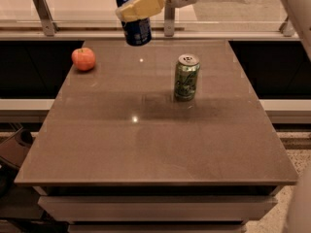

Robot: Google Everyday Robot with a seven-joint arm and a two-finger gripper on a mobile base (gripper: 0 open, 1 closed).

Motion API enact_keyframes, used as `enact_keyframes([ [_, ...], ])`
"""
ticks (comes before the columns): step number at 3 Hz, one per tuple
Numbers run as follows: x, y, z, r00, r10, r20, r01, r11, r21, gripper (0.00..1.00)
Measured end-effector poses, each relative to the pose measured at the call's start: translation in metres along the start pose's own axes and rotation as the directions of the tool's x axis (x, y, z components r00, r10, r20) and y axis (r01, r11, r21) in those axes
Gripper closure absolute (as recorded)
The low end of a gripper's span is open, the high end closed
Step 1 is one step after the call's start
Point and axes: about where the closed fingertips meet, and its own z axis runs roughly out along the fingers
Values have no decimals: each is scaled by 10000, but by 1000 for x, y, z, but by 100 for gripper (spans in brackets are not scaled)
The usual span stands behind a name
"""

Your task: Move pepsi can near apple

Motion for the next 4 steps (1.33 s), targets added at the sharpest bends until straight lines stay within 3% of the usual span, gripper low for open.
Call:
enact_keyframes([
  [1, 3, -22, 28, 9999, 150, -21, -151, 9987, -480, 100],
  [2, 10, -36, 49, 9997, 255, 69, -251, 9984, -516, 100],
  [4, 44, -68, 79, 9980, 488, 413, -510, 9972, 544, 100],
])
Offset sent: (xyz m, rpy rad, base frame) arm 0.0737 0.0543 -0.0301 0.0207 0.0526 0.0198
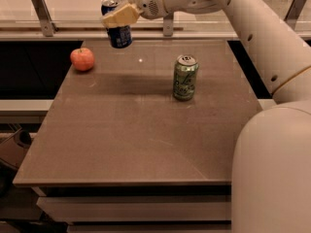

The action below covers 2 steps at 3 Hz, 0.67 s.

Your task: Move pepsi can near apple

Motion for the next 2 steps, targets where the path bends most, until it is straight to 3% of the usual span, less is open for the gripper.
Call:
enact_keyframes([
  [2, 44, -20, 32, 9986, 387, -356, -357, 9961, 810, 100],
])
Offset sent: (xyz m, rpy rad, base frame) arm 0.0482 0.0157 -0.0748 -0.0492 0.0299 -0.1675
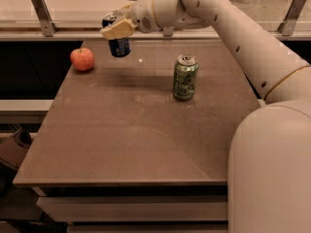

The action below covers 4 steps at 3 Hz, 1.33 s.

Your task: Move pepsi can near apple

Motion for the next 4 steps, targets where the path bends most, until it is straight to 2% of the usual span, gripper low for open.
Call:
enact_keyframes([
  [1, 20, -1, 15, 9991, 421, -68, -419, 9988, 248, 100],
  [2, 37, -1, 26, 9964, 808, 260, -818, 9958, 407, 100],
  [4, 54, -3, 44, 9907, 1058, 853, -1106, 9924, 535, 100],
])
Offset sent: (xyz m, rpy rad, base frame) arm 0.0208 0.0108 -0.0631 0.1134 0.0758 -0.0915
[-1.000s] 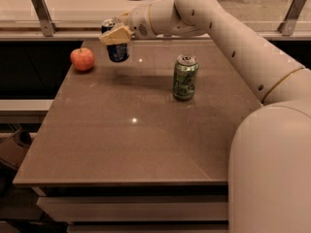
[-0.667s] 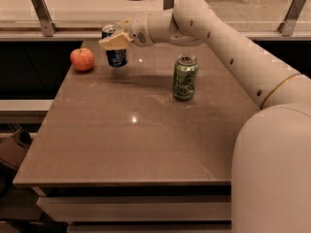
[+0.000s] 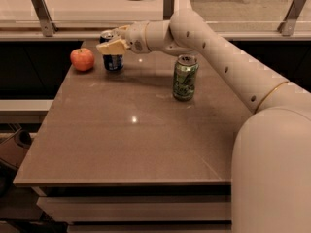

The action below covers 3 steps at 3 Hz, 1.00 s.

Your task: Move pepsi can near apple

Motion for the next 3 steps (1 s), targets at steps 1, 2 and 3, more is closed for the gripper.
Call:
enact_keyframes([
  [1, 4, -1, 5, 10000, 20, 44, -20, 10000, 47, 100],
  [2, 6, -1, 8, 9997, -144, -193, 145, 9999, 24, 83],
  [3, 6, 1, 11, 9997, -133, -182, 133, 9999, -18, 60],
])
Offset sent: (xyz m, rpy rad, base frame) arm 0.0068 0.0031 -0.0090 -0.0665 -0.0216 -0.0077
